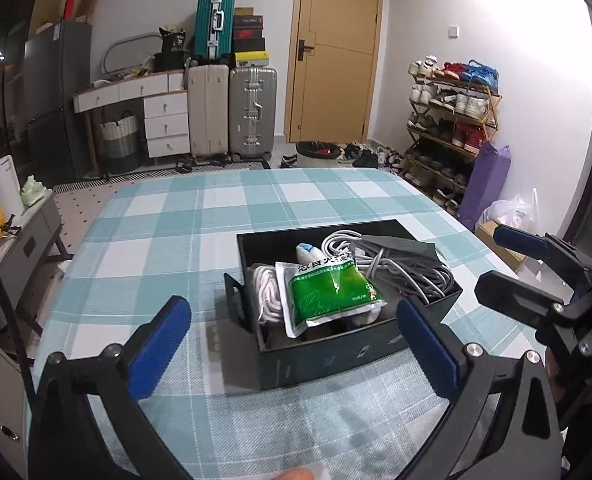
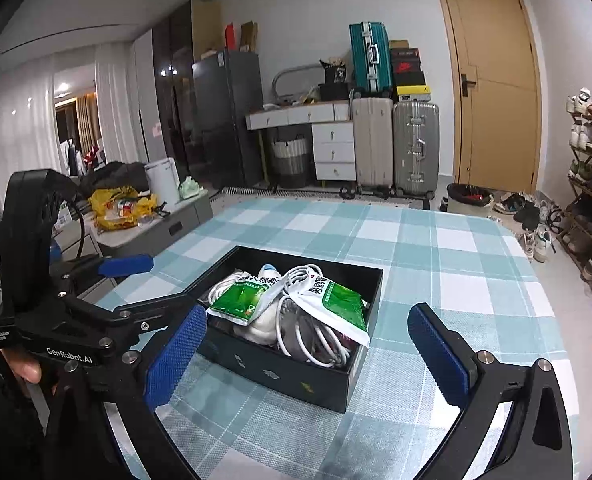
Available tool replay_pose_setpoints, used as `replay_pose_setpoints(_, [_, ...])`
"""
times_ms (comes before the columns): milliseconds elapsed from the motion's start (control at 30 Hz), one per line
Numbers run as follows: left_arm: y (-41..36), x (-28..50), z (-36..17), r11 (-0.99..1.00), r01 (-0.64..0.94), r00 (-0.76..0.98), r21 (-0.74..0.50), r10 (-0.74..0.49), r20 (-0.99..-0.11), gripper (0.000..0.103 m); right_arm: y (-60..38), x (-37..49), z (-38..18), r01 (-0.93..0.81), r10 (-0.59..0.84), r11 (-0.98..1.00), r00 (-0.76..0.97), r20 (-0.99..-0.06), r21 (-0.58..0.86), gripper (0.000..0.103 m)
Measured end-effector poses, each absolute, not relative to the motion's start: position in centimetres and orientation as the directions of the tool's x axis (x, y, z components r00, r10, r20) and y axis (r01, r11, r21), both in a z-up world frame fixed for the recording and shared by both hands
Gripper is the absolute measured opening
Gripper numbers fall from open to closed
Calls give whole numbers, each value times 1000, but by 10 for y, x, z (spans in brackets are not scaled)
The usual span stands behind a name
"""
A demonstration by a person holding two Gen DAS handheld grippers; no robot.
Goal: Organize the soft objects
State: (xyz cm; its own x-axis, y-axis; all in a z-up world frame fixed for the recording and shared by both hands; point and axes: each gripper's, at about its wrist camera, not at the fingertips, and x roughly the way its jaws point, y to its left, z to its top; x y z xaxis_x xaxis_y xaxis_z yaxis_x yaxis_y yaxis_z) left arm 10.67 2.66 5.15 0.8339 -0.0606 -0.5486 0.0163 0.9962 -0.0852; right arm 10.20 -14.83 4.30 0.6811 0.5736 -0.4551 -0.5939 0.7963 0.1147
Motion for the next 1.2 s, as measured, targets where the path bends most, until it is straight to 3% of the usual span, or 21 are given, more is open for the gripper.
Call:
replay_pose_setpoints(700, [30,94,19,997,-60,860,-40,31,-510,103,-155,84,15,-575,565,810,708,-423,119,102])
replay_pose_setpoints(1200, [41,93,18,992,-96,864,-85,40,-502,103,-162,80,13,-557,556,821,734,-391,121,102])
